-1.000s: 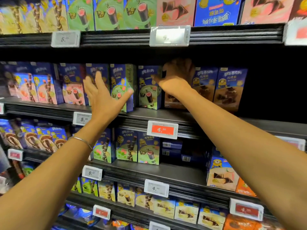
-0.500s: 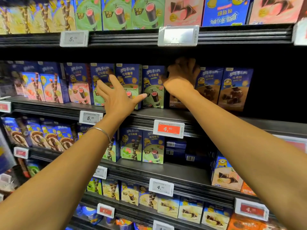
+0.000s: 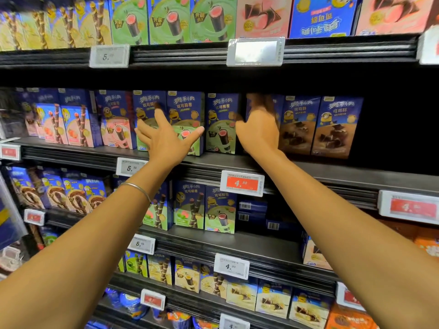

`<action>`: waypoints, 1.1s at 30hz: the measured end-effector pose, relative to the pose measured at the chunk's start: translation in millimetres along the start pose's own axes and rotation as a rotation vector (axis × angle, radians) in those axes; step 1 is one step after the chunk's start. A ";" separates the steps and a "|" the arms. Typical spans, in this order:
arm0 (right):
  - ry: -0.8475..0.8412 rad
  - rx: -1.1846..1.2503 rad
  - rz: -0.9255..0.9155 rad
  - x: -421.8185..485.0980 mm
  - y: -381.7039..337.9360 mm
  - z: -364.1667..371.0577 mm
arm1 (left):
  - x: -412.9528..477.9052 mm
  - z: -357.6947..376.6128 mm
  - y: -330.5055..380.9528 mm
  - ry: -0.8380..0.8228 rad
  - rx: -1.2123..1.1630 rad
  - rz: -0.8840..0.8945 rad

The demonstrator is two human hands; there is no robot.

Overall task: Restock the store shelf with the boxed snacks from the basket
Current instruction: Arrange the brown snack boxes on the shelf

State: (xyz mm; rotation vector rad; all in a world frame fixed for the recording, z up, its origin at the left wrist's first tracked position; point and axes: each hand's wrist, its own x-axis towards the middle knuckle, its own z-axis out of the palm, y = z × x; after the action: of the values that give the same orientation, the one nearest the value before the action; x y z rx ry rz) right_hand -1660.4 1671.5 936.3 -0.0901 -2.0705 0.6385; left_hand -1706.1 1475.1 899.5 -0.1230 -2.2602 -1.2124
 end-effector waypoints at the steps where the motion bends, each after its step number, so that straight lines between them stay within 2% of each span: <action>1: -0.016 0.031 0.055 -3.3 1.1 1.2 | 0.5 -0.3 0.0 -0.002 -0.006 -0.004; 4: -0.103 0.058 0.165 -10.9 5.5 4.4 | 0.8 0.2 -0.3 0.004 0.004 0.014; 10: -0.244 0.026 0.174 -12.3 3.6 5.1 | -0.6 2.4 2.5 0.026 0.034 0.028; 21: -0.305 0.053 0.192 -14.0 3.3 4.7 | -5.2 1.9 7.5 0.044 0.049 0.003; 29: -0.256 0.159 0.211 -15.2 4.0 -13.8 | -11.3 -4.5 9.7 0.070 0.029 0.004; 33: -0.149 0.080 0.294 -8.5 24.5 -43.7 | -28.9 0.6 18.6 0.202 0.086 0.149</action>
State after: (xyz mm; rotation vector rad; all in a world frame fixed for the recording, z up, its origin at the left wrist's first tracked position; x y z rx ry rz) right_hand -1624.8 1707.8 936.8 -0.3137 -2.1914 0.9312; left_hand -1676.1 1491.6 898.0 -0.1276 -2.0840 -1.0022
